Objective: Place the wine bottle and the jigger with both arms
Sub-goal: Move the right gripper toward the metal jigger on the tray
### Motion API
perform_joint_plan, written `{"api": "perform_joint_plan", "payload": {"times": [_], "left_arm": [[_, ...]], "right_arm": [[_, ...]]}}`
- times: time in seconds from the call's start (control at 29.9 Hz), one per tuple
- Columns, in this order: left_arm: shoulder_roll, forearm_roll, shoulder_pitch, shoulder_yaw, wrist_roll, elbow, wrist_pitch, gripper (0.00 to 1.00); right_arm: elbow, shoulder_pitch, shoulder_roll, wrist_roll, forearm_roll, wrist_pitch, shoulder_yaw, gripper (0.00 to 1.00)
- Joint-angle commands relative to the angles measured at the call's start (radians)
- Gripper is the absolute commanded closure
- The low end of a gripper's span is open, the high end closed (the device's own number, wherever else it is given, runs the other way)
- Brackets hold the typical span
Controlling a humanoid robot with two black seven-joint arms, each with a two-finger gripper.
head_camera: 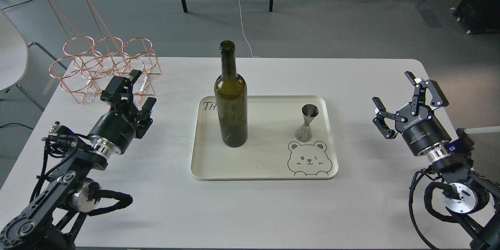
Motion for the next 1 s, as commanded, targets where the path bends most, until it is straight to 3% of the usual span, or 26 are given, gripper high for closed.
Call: {"api": "perform_joint_plan", "payload": {"times": [0.0, 0.17, 0.37, 0.47, 0.57, 0.74, 0.9, 0.97], "left_arm": [[0.002, 0.0, 0.005, 0.001, -0.004, -0.004, 0.0, 0.02], [0.006, -0.003, 0.002, -0.002, -0.018, -0.004, -0.004, 0.02], [0.021, -0.002, 0.0, -0.01, -0.17, -0.006, -0.001, 0.02], [0.025, -0.003, 0.003, -0.01, -0.213, -0.014, -0.001, 0.02], [0.027, -0.003, 0.005, -0.01, -0.23, -0.02, -0.001, 0.02], [0.025, -0.003, 0.005, -0.007, -0.232, -0.026, -0.001, 0.02], [0.027, -0.002, 0.005, -0.005, -0.232, -0.026, -0.001, 0.02], [0.027, -0.002, 0.005, -0.005, -0.232, -0.026, -0.001, 0.02]], "right_arm": [[0.005, -0.004, -0.003, 0.0, -0.008, 0.002, -0.003, 0.01], [0.055, -0.001, -0.065, 0.0, -0.18, 0.002, -0.021, 0.01], [0.201, 0.009, -0.207, 0.0, -0.684, -0.01, -0.023, 0.01], [0.268, 0.007, -0.28, 0.0, -0.9, -0.035, -0.027, 0.01], [0.294, 0.005, -0.313, 0.0, -1.042, -0.082, -0.032, 0.01], [0.282, 0.022, -0.307, 0.0, -1.483, -0.363, -0.115, 0.01], [0.166, 0.091, -0.158, 0.0, -1.755, -0.665, -0.241, 0.02], [0.102, 0.12, -0.097, 0.0, -1.83, -0.714, -0.255, 0.02]]}}
